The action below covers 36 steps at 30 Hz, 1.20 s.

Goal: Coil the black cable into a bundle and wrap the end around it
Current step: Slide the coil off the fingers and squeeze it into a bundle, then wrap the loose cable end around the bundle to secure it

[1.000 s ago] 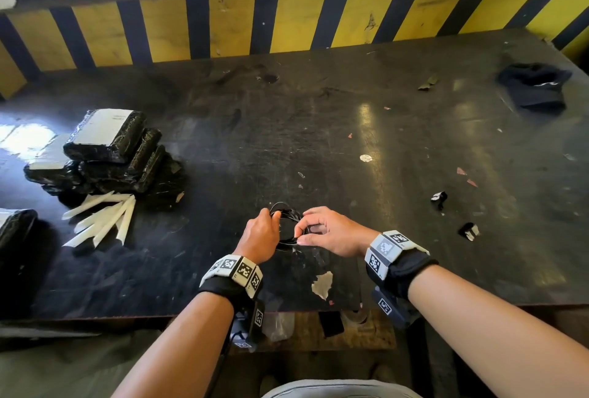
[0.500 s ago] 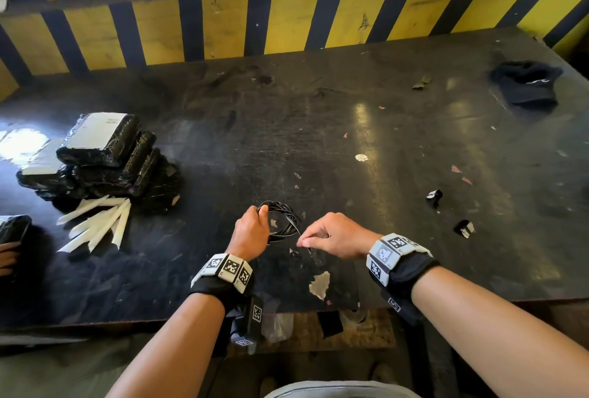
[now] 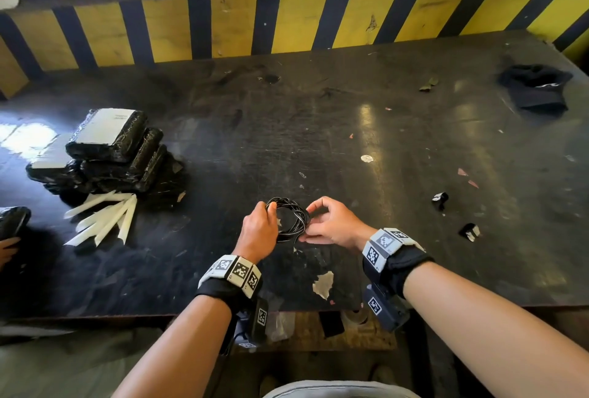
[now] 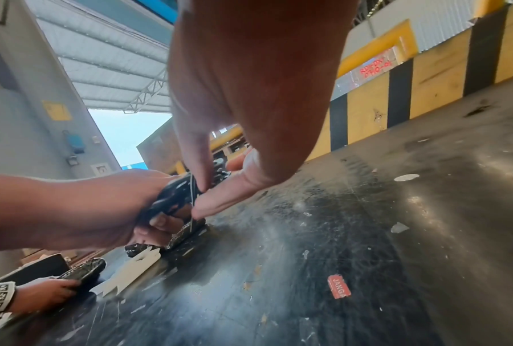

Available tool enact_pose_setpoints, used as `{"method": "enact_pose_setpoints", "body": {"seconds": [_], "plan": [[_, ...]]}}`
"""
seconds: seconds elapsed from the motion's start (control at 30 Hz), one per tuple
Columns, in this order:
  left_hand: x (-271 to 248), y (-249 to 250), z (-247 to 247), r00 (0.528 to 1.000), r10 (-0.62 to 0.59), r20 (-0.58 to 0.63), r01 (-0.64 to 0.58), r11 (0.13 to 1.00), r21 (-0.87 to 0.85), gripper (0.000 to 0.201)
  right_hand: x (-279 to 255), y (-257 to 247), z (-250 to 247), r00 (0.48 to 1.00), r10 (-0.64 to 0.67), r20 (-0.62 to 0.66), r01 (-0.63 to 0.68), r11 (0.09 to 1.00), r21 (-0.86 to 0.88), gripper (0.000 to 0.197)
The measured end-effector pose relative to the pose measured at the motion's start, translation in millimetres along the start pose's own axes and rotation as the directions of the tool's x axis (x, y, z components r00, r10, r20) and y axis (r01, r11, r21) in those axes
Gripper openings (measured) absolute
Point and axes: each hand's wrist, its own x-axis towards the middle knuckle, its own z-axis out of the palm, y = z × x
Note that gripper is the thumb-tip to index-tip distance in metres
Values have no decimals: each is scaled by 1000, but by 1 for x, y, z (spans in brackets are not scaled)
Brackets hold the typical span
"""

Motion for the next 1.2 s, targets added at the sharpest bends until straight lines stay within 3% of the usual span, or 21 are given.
{"method": "enact_pose_setpoints", "body": {"seconds": [0.2, 0.37, 0.57, 0.9, 1.2], "plan": [[1, -5, 3, 997, 63, 39, -61, 997, -50, 35, 0, -4, 1, 992, 128, -14, -126, 986, 111, 51], [4, -8, 1, 993, 69, 100, -60, 994, -89, 35, 0, -4, 3, 990, 138, 20, -140, 978, 156, 38], [11, -12, 0, 985, 36, 171, -21, 996, -88, 35, 0, -4, 3, 991, 137, 10, -136, 971, 195, 44], [15, -4, 4, 962, 38, 272, 2, 989, -147, 35, -11, 12, 6, 986, 91, -137, -47, 954, 297, 44], [21, -1, 21, 908, 175, 379, -162, 985, -67, 40, -37, 32, 7, 953, 120, -277, -29, 950, 311, 54]]}}
